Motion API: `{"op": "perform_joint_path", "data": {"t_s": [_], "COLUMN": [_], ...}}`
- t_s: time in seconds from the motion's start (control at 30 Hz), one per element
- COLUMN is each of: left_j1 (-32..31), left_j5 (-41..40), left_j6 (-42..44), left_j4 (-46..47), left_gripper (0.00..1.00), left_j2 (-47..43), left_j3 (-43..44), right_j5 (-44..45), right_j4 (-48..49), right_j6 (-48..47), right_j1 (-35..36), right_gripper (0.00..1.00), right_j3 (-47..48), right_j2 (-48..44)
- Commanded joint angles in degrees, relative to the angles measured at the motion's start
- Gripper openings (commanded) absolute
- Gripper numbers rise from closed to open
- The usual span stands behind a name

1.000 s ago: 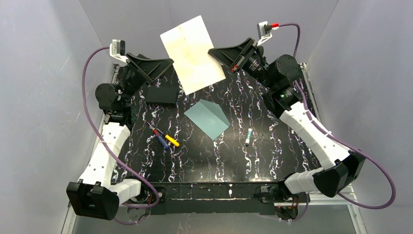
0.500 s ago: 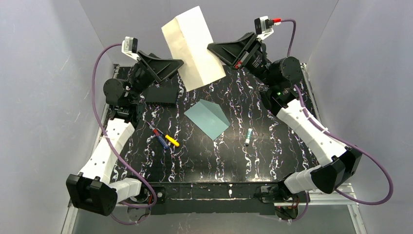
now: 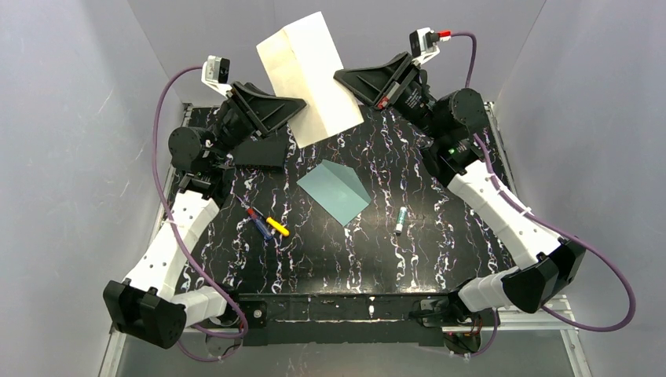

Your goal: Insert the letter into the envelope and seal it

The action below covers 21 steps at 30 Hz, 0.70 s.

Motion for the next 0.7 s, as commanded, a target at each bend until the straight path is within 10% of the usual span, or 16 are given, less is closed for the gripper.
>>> {"op": "perform_joint_path", "data": {"t_s": [0.0,0.17,0.6,0.67], "left_j1": [0.02,0.04,0.03,0.04], "left_j5": [-0.26,-3.81,-2.5,-1.79], "left_j6": [1.68,2.98,2.32,2.68], "left_j4": [2.13,2.3,3.52,3.45], "left_gripper": [0.4,0.61,0.01,0.0], "left_j2": [-2.38,-3.56,-1.99,-1.68], "left_j3": [1.49,1.37,2.61,2.59], "right_j5": [1.26,1.09,0.28,2.95], "right_j4": [-5.4,-6.05,-6.61,-12.82], "right_j6": [-5.61,-7.06,-7.39,-12.98], "right_j1": [0.28,0.29,0.29,0.29], "right_gripper": [0.01,0.01,0.02,0.3], "right_j3": [0.86,-1.14,-3.14,-3.08], "right_j2": [-3.69,-5.51,-6.61,-7.91]}}
